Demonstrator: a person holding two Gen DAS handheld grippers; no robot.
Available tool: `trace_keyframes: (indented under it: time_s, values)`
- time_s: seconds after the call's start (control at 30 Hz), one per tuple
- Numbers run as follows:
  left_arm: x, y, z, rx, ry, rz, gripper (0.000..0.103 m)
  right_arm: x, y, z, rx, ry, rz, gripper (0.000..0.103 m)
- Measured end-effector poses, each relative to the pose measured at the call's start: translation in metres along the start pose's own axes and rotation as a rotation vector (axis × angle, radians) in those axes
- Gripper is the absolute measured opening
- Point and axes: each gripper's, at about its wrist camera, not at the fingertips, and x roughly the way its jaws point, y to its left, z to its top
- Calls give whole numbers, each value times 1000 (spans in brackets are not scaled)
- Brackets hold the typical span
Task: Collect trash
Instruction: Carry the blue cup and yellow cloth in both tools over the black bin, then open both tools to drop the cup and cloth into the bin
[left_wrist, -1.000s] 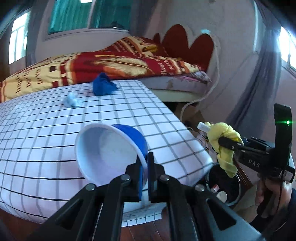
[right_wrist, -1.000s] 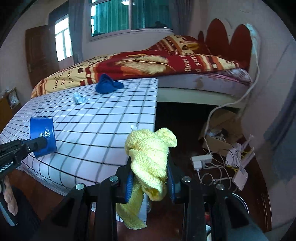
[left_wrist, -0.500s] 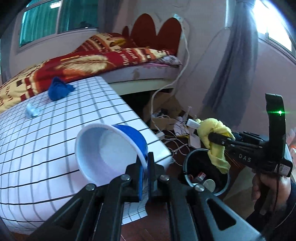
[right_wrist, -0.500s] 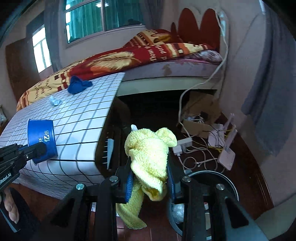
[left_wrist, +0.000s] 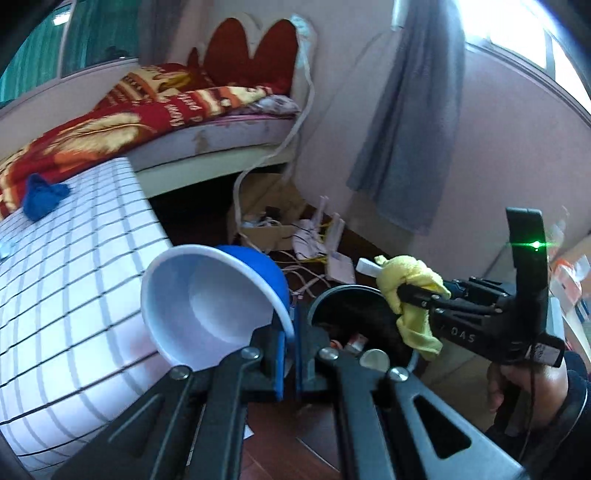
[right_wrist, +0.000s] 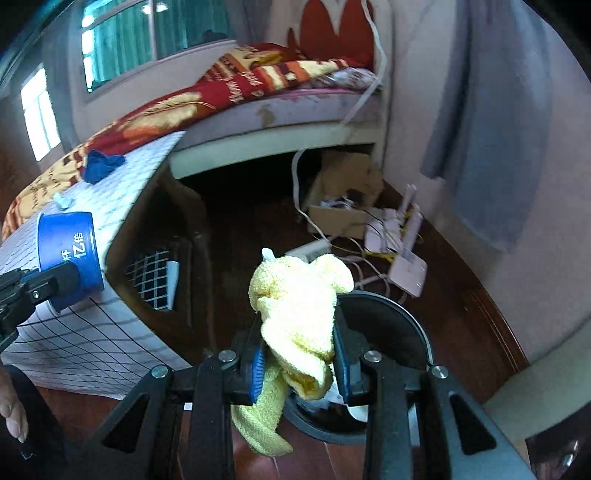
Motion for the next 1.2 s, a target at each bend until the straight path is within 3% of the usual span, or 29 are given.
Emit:
trace_keyframes:
  time_s: [0.47,0.9,1.2]
  values:
    - [59,-60,-14,85,122,-107,5,7,-65,-41,106,73,-80,32]
    - [139,-87,-18,109,282,-201,5,51,-88,-62,110,169,-56,33]
    - [169,-90,-26,81,361,-226,5,85,-96,-63,106,224,-28,33]
